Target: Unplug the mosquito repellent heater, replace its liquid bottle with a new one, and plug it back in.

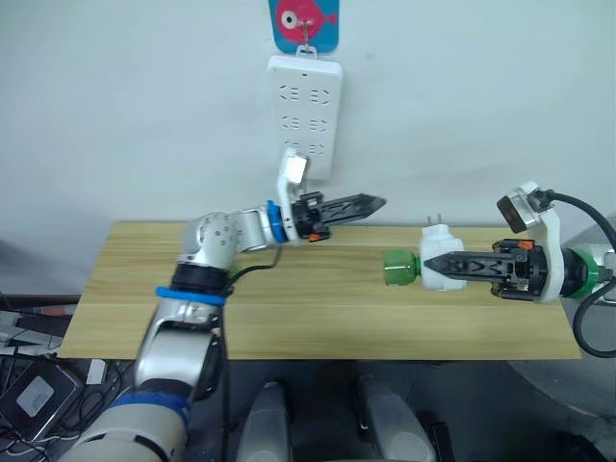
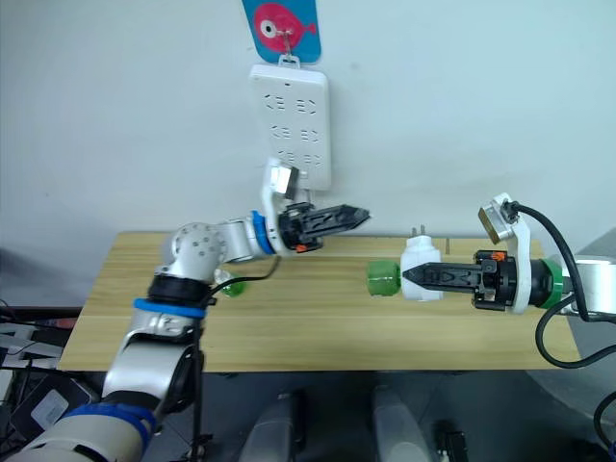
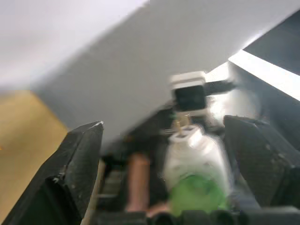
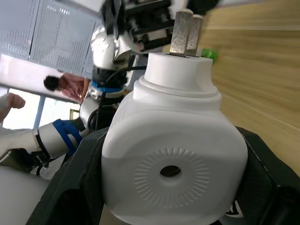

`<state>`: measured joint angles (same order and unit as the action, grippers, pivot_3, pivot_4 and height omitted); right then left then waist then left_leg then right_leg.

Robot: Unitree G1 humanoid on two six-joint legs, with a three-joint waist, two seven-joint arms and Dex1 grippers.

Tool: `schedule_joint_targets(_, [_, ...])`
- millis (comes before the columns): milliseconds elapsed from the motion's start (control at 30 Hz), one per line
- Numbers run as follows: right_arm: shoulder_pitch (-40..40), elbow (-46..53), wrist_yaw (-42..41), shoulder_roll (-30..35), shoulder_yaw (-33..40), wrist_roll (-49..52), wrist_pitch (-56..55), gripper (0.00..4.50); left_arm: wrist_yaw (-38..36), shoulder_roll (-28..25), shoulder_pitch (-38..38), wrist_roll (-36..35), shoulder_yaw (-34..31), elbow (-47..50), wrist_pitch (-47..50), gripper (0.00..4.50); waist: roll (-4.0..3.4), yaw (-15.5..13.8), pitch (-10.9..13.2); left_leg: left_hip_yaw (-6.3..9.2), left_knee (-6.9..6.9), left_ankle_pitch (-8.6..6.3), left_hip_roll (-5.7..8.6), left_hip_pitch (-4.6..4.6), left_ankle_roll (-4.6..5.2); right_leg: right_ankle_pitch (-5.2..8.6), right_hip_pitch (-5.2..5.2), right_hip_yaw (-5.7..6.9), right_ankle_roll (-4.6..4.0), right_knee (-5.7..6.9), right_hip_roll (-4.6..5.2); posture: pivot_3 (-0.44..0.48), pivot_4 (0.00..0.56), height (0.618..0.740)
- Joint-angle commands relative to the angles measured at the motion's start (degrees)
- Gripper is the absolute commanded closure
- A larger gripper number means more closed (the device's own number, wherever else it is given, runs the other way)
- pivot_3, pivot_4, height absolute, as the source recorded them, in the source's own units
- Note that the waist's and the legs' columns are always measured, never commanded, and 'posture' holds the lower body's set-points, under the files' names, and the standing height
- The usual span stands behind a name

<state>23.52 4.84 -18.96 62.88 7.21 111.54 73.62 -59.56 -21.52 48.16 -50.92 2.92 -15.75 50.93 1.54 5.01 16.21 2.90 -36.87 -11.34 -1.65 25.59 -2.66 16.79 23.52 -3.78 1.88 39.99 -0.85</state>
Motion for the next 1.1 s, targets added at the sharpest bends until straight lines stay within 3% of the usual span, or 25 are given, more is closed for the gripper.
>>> schedule_joint_targets(33, [1.50,-3.10,0.26,-0.58,3.45,1.46,-0.30,1.31,-9.22,-0.63,-4.03,11.98,3.43,9.71,-23.45,0.03,0.00,-0.29,-0.01,0.00,0.01,0.00,-0.03,-0.01,0.00,0.00,0.00,0.00,0.00,0.00,0.01,-0.122,0.256,0.740])
schedule_joint_targets(133, [2.61,-5.79,1.26,-0.95,3.78,1.46,0.37,1.31,-14.73,-0.49,-6.99,23.55,5.76,9.67,-47.49,0.03,0.00,-0.77,0.00,-0.04,-0.04,0.00,-0.03,0.00,0.00,0.00,-0.03,-0.04,-0.01,-0.02,0.09,-0.106,0.255,0.740])
schedule_joint_targets(267, [3.58,-7.51,1.73,-1.15,3.73,1.46,1.58,1.31,-16.32,3.14,-6.47,33.63,4.50,-2.10,-84.35,0.03,0.00,-1.85,-0.01,-0.14,-0.06,-0.01,0.02,0.00,0.01,-0.01,-0.04,-0.14,-0.01,-0.05,0.15,-0.099,0.253,0.740])
schedule_joint_targets(400, [4.41,-7.36,2.21,-2.08,3.40,1.46,1.92,1.31,-17.05,5.61,-5.17,35.80,5.27,-10.52,-104.14,0.03,0.00,-1.97,-0.01,-0.14,-0.07,-0.02,0.04,0.07,0.03,-0.01,-0.02,-0.13,-0.02,-0.08,0.17,-0.092,0.249,0.740])
schedule_joint_targets(733, [5.93,-4.98,3.59,-5.58,2.85,1.46,2.14,1.31,-6.63,9.78,-0.63,44.30,7.33,-23.88,-124.83,0.03,0.00,-1.84,-0.01,-0.05,-0.09,-0.03,0.04,0.11,0.05,-0.02,-0.02,-0.06,0.00,-0.05,0.20,-0.100,0.244,0.740])
schedule_joint_targets(1067, [6.02,-2.76,3.57,-6.82,2.95,1.46,1.91,1.31,3.52,10.45,3.66,50.23,10.99,-30.91,-131.52,0.03,0.00,-1.71,-0.02,-0.03,-0.09,-0.02,0.05,0.11,0.05,-0.02,-0.02,-0.03,0.00,-0.03,0.19,-0.106,0.239,0.740])
schedule_joint_targets(1100, [6.05,-2.74,3.63,-6.90,2.99,1.46,1.83,1.31,4.41,10.35,3.86,50.17,11.38,-31.22,-131.87,0.20,0.00,-1.71,-0.02,-0.03,-0.09,-0.02,0.05,0.11,0.05,-0.02,-0.02,-0.02,0.00,-0.03,0.18,-0.106,0.239,0.740])
